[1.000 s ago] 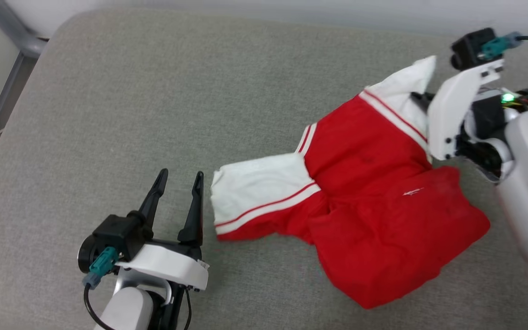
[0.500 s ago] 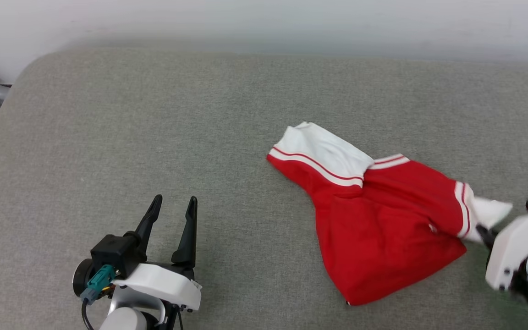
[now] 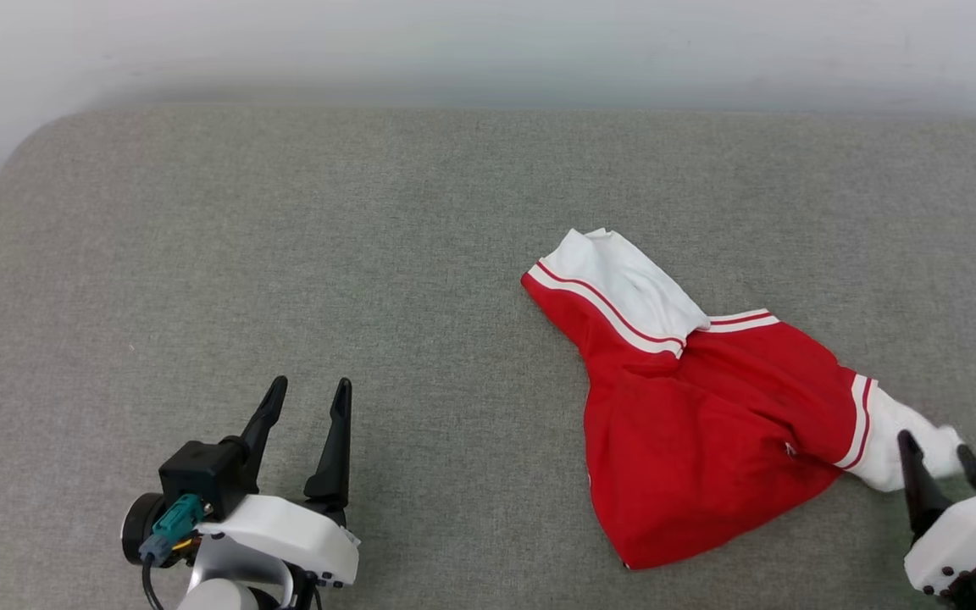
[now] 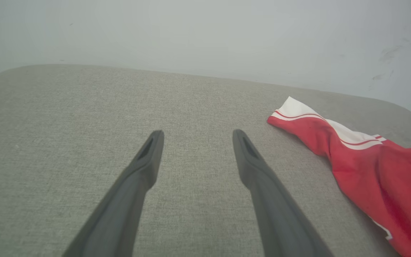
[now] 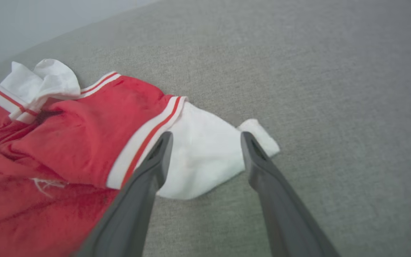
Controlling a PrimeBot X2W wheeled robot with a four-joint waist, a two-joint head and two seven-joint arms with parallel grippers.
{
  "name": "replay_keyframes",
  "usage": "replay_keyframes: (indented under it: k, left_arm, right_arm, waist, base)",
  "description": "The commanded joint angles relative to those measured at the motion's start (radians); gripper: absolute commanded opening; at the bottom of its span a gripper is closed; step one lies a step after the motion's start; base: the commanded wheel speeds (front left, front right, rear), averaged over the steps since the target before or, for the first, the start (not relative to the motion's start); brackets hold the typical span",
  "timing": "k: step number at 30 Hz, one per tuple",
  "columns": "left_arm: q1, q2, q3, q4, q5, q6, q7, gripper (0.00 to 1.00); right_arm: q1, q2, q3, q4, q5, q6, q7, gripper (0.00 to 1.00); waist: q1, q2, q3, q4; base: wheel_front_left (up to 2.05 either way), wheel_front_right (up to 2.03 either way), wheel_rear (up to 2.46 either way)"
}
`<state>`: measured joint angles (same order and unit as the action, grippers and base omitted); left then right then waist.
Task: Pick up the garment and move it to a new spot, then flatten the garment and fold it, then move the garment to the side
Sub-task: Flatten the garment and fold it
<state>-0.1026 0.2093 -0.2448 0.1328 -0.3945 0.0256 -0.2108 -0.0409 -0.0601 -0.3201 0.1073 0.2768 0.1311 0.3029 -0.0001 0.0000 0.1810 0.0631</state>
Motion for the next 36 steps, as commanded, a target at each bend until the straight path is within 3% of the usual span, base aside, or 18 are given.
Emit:
replay_keyframes:
  k: [1,7,13,19,24,30,36]
  left_arm:
    - [0.012,0.004,0.003,-0.001,-0.004,0.002,0.002,1.0]
    - [0.014,0.012,0.006,0.005,-0.011,0.01,0.012,1.0]
    - [-0.017,0.028,-0.009,0.004,0.007,0.008,0.04,1.0]
    - [-0.133,0.044,-0.047,-0.001,0.026,-0.019,0.106,1.0]
    - [-0.311,0.042,-0.087,0.026,0.04,-0.068,0.176,1.0]
    - [-0.536,0.024,-0.159,0.124,0.015,-0.132,0.299,1.0]
    - [-0.707,0.044,-0.267,0.236,-0.045,-0.155,0.451,1.0]
  right_arm:
    - [0.017,0.006,-0.003,-0.008,-0.007,-0.001,-0.04,1.0]
    - [0.046,0.011,0.027,-0.032,-0.026,-0.001,-0.251,1.0]
    - [0.061,0.011,0.101,-0.064,-0.038,-0.001,-0.359,1.0]
    - [0.079,0.011,0.169,-0.12,-0.041,-0.001,-0.389,1.0]
    - [0.067,0.01,0.219,-0.158,-0.032,-0.001,-0.384,1.0]
    - [0.024,0.01,0.257,-0.176,-0.024,-0.001,-0.403,1.0]
    - [-0.007,0.01,0.296,-0.164,-0.003,-0.001,-0.434,1.0]
  waist:
    - [0.0001,0.0,-0.003,-0.002]
    - [0.0001,0.0,-0.02,-0.01]
    - [0.0001,0.0,-0.036,-0.031]
    - [0.0001,0.0,-0.014,-0.055]
    - [0.0001,0.0,0.037,-0.096]
    - [0.0001,0.0,0.101,-0.164]
    - [0.0001,0.0,0.142,-0.227]
  base:
    - [0.0,0.0,0.0]
    - [0.0,0.0,0.0]
    - [0.0,0.0,0.0]
    - [0.0,0.0,0.0]
    - [0.0,0.0,0.0]
    - [0.0,0.0,0.0]
    - [0.0,0.0,0.0]
